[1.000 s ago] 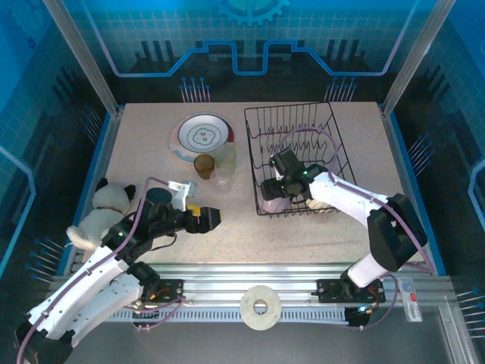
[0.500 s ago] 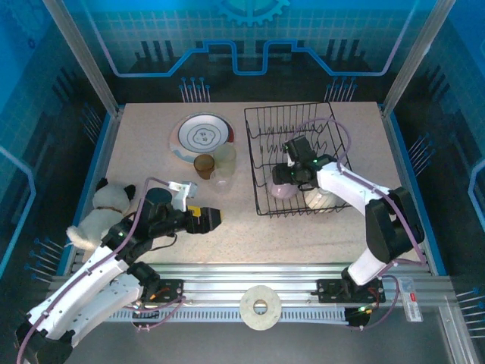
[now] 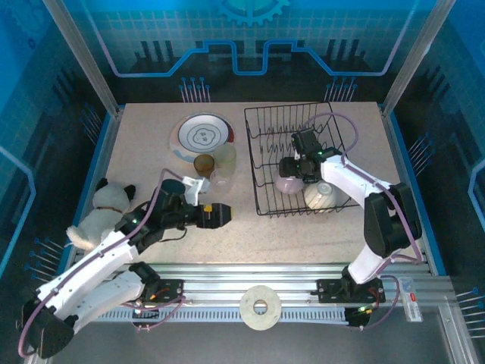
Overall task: Unload the mixed dishes from the dish rack
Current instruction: Move the bowl to the dish rack, then rotate the dish rack at the center of the table.
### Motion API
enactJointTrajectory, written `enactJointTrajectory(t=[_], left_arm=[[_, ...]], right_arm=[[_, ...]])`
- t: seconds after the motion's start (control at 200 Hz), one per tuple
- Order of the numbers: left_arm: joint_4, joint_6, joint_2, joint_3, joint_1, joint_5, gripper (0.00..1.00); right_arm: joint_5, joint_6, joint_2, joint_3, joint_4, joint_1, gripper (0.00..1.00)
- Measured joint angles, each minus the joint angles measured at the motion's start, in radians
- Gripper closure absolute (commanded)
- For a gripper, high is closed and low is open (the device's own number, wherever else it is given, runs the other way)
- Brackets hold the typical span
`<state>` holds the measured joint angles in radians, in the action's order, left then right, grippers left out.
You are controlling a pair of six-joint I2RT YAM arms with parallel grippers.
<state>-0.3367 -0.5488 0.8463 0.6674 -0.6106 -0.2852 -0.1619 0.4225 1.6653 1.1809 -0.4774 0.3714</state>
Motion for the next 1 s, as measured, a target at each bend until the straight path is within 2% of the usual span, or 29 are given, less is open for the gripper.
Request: enactJointTrajectory(t=[0.095, 0.275, 0.39, 0.55, 0.766, 1.001], left_arm=[[0.037, 0.001, 0.079, 0.058, -0.059, 0.001, 0.01], [0.09, 0.013, 0.282, 0.192, -0.16, 0.019, 0.07], [0.106, 0.027, 0.43, 0.294, -0.198, 0.04, 0.16], [0.109, 0.026, 0.586, 0.415, -0.208, 0.077, 0.29], [0.108, -0.005, 0.704, 0.513, -0.208, 0.12, 0.43], [0.097, -0.049, 0.787, 0.552, -0.208, 0.136, 0.49]], right_arm=[[0.001, 0.006, 0.004, 0.006, -0.002, -0.005, 0.28], [0.001, 0.006, -0.008, 0.005, -0.009, -0.003, 0.2], [0.001, 0.002, -0.024, 0.005, -0.015, -0.003, 0.14], [0.008, -0.011, -0.028, 0.005, -0.023, -0.003, 0.06], [0.013, -0.016, 0.012, 0.005, -0.024, -0.005, 0.07], [0.02, -0.012, 0.026, 0.004, -0.012, -0.02, 0.11]])
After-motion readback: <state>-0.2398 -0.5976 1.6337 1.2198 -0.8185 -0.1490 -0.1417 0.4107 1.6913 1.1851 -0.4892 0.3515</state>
